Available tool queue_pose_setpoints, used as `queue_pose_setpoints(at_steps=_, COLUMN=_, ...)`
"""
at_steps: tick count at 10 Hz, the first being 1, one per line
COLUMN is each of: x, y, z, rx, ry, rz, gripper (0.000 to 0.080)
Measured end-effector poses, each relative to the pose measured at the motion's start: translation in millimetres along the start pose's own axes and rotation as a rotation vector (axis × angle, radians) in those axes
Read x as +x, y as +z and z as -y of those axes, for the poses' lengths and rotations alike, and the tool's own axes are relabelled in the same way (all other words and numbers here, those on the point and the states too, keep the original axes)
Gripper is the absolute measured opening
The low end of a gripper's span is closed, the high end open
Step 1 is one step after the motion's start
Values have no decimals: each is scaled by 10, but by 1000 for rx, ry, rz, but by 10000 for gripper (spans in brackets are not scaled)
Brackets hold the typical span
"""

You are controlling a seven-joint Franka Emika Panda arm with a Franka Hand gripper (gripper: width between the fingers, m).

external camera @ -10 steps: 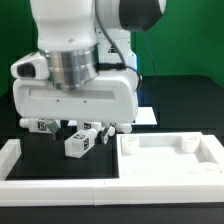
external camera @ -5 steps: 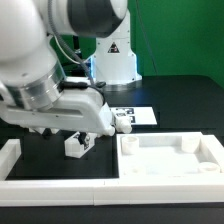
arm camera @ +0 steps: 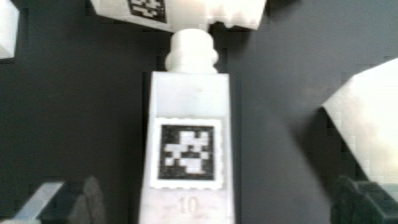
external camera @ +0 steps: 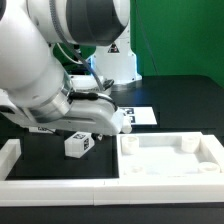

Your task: Assemble one leg

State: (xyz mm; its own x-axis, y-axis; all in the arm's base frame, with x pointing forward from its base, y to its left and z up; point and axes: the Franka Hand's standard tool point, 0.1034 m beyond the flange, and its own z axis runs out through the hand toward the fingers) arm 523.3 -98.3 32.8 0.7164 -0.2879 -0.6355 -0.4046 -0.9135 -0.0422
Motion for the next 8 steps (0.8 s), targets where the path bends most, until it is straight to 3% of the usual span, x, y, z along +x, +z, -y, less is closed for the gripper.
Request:
queue_pose_setpoints(at_steps=2, x=-93, y=46, z=-12, rx=6, ry=37, rz=90, gripper=649)
queue_pose_setpoints(at_steps=3, x=-38, y=39, z=-62, rx=16, ry=69, rz=171, gripper=649)
queue_pose_setpoints(at_steps=4, x=90, y=17, z=-102, rx=13, ry=64, rz=173, gripper=649)
queue_pose_setpoints(at_steps=8, x=112, y=31, z=-105, rx=6, ry=71, rz=165, gripper=649)
